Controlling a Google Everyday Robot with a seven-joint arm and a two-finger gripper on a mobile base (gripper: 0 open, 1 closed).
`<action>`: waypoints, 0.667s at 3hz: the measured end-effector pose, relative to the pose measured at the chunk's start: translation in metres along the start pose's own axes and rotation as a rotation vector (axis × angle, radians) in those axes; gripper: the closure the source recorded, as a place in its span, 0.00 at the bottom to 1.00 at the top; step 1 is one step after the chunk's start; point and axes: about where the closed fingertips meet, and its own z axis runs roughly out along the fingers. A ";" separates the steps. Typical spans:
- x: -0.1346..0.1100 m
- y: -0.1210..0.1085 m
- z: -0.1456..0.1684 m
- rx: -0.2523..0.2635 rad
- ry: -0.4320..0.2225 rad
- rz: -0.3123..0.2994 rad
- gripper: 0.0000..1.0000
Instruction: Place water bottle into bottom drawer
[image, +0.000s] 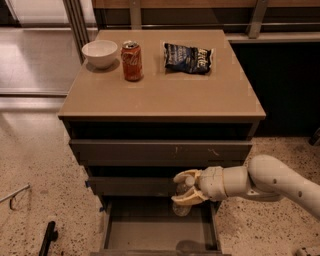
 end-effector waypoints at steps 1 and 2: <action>0.047 0.007 0.035 -0.033 -0.001 0.047 1.00; 0.078 0.014 0.057 -0.069 0.016 0.077 1.00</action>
Offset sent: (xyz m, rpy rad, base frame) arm -0.0062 0.0207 -0.1428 -0.0171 0.1544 0.0384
